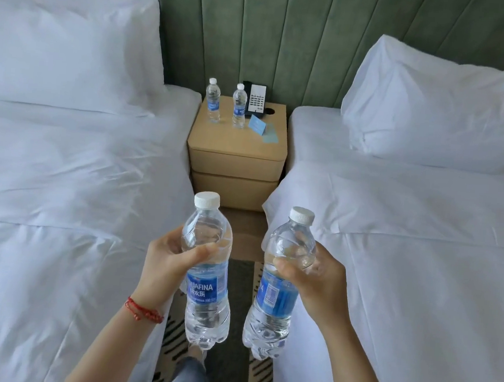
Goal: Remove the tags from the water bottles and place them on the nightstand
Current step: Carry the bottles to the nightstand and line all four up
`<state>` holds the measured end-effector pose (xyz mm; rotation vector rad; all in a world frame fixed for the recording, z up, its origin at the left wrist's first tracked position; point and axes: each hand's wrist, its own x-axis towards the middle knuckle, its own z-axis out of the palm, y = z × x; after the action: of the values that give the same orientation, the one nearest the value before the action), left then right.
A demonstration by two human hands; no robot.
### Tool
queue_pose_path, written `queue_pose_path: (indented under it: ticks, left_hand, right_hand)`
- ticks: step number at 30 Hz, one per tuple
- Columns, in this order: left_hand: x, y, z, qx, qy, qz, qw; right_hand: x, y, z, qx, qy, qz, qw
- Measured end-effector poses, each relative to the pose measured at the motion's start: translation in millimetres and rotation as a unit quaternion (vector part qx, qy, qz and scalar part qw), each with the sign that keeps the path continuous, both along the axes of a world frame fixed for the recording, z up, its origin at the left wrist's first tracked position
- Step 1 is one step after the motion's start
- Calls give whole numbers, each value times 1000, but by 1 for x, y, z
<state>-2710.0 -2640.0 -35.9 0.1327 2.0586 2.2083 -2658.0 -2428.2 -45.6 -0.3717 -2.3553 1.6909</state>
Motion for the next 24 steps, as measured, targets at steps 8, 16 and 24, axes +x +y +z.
queue_pose_path:
  ticks: [8,16,24]
  left_hand:
    - [-184,-8,-10,16,-16,-9,1000]
    - [-332,-20,4,16,14,0,1000]
    - [-453,-7,-19,-9,20,27,999]
  right_hand:
    - [-175,-9,-1,21,0,-13,1000]
    - [-328,-21,3,-2,-3,-31,1000]
    - [-457,-7,-14,10,-11,-7,1000]
